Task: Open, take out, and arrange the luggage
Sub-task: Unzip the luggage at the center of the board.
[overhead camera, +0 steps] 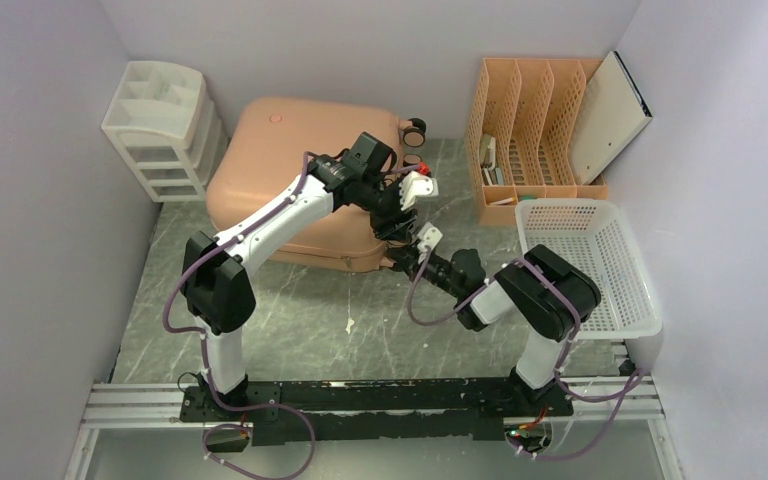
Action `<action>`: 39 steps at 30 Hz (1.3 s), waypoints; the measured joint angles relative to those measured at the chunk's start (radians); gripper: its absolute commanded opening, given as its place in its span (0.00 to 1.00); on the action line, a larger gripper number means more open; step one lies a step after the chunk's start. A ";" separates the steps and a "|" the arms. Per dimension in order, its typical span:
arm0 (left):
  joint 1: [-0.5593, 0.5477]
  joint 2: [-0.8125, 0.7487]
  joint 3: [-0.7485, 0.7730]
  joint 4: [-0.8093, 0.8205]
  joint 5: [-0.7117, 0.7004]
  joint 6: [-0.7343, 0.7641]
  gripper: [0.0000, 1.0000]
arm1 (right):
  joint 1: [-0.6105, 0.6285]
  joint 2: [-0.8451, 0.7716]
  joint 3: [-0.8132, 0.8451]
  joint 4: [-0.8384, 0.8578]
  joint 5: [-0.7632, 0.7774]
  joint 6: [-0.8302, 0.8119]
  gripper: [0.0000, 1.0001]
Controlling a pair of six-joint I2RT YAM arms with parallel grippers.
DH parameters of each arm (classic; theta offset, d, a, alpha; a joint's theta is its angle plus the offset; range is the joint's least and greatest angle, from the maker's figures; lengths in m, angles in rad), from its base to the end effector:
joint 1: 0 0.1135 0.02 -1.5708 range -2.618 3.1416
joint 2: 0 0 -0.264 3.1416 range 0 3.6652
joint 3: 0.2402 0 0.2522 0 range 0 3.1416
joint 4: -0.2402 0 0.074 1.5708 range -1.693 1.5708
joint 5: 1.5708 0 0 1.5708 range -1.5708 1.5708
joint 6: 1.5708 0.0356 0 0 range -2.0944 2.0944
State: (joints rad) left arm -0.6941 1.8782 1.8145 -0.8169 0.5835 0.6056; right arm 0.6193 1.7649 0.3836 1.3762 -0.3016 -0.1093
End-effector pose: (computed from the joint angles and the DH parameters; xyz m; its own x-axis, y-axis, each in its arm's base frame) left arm 0.3058 -0.2800 0.3294 -0.0299 0.6430 -0.7653 0.9980 0.0621 0.0131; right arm 0.2251 0.1734 0.1427 0.0827 -0.0689 -0.9942 -0.7918 0.6012 -0.1076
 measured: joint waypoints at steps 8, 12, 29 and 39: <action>0.001 0.000 0.000 -0.003 0.008 0.009 0.05 | -0.113 -0.006 0.034 -0.051 -0.192 0.213 0.00; 0.005 -0.002 -0.007 -0.003 0.024 0.029 0.05 | -0.153 -0.015 0.084 -0.137 -0.224 0.256 0.00; -0.032 -0.250 -0.305 -0.035 0.056 0.203 0.05 | -0.243 0.055 0.303 -0.374 -0.213 0.373 0.00; -0.072 -0.397 -0.459 -0.047 0.052 0.284 0.05 | -0.342 0.054 0.298 -0.393 -0.194 0.405 0.00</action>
State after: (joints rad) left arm -0.7662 1.4815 1.3552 -0.8639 0.6357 0.8898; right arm 0.2775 1.8191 0.6811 0.9829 -0.4953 0.2958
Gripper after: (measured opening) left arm 0.546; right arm 0.018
